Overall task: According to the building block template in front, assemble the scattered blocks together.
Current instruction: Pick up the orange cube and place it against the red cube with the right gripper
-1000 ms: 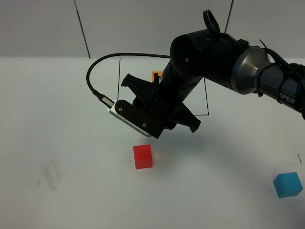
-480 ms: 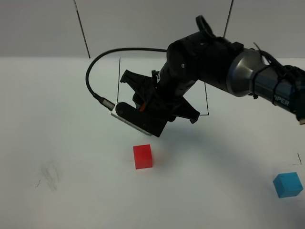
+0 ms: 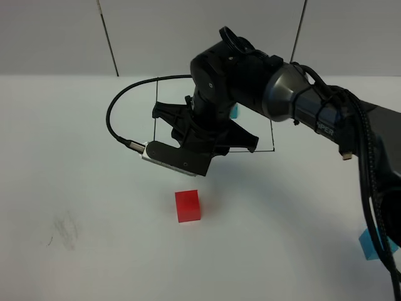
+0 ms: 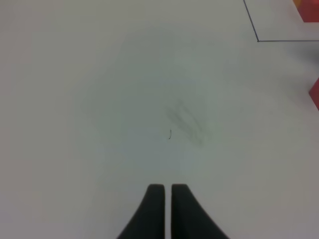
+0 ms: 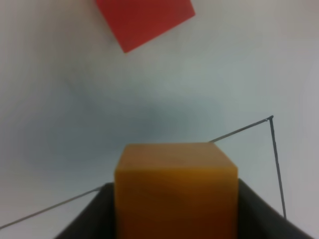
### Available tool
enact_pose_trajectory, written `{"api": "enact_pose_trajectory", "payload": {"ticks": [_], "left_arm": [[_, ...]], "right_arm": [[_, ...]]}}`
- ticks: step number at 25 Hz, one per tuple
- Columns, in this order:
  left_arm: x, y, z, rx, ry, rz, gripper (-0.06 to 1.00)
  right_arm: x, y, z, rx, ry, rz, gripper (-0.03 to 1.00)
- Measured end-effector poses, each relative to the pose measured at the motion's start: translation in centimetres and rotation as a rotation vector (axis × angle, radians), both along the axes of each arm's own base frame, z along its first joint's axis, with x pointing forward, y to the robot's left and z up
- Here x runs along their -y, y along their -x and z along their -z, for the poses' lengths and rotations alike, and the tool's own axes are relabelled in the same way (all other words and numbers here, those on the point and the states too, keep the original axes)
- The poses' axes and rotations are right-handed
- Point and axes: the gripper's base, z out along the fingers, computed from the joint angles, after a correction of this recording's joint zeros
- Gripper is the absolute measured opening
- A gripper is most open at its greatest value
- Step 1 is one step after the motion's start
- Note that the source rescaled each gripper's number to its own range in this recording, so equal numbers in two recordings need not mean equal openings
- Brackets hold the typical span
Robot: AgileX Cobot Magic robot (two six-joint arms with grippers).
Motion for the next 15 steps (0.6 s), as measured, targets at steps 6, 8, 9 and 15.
{"api": "enact_pose_trajectory", "payload": {"ticks": [6,8,9,15], "left_arm": [[0.0,0.0,0.0,0.000,0.000,0.000,0.00],[0.0,0.0,0.0,0.000,0.000,0.000,0.00],[0.0,0.0,0.0,0.000,0.000,0.000,0.00],[0.0,0.0,0.0,0.000,0.000,0.000,0.00]], "right_arm": [[-2.1,-0.8,-0.6,-0.050,-0.023,-0.005,0.51],[-2.4,-0.9,-0.4,-0.057,-0.034,-0.004,0.51],[-2.4,-0.9,-0.3,-0.064,-0.036,-0.004,0.51],[-2.6,-1.0,0.9,-0.093,-0.025,-0.002,0.51]]}}
